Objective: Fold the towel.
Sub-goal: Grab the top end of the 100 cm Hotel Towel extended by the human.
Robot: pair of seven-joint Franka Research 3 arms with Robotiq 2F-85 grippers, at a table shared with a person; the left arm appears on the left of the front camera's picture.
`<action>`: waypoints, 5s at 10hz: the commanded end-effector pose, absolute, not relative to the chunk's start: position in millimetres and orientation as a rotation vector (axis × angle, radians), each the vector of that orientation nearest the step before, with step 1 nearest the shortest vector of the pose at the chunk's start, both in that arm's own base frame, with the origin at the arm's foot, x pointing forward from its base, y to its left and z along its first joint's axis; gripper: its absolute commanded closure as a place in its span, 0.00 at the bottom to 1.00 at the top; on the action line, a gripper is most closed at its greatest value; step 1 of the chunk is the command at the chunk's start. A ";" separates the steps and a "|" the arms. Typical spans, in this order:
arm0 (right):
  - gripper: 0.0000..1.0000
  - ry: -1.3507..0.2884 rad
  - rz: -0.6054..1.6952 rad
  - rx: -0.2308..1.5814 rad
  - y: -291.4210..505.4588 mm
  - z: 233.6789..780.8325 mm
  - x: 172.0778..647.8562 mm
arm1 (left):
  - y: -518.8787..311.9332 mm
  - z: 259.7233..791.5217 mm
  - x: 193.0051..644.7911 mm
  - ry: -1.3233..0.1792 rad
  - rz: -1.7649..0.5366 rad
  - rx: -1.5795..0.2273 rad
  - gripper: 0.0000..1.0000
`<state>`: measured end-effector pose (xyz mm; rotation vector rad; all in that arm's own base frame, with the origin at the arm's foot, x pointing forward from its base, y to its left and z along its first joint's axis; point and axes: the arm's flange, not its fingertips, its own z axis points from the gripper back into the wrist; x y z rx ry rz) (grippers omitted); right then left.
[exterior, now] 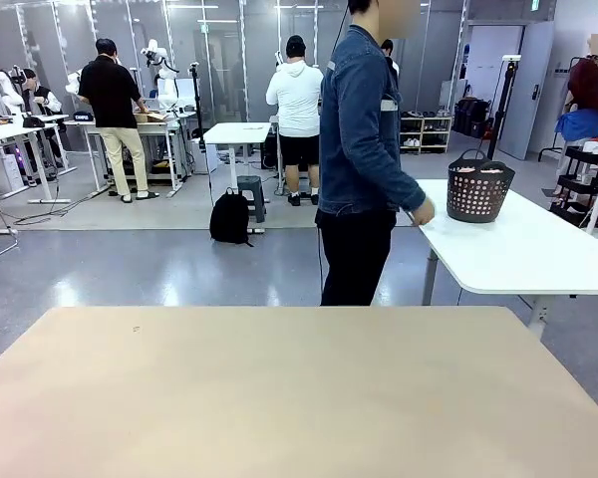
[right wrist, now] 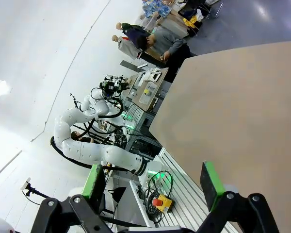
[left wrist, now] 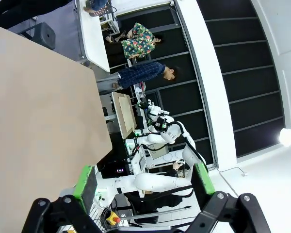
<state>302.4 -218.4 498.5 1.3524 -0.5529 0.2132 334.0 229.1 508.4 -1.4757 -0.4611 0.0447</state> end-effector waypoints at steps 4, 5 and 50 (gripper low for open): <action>0.00 -0.563 0.221 1.363 -218.9 499.5 301.5 | 230.3 508.0 333.2 -0.459 0.035 -1.477 0.00; 0.00 -0.563 0.221 1.363 -218.9 499.5 301.5 | 230.3 508.0 333.2 -0.459 0.035 -1.477 0.00; 0.00 -0.563 0.221 1.363 -218.9 499.5 301.5 | 230.3 508.0 333.2 -0.459 0.035 -1.477 0.00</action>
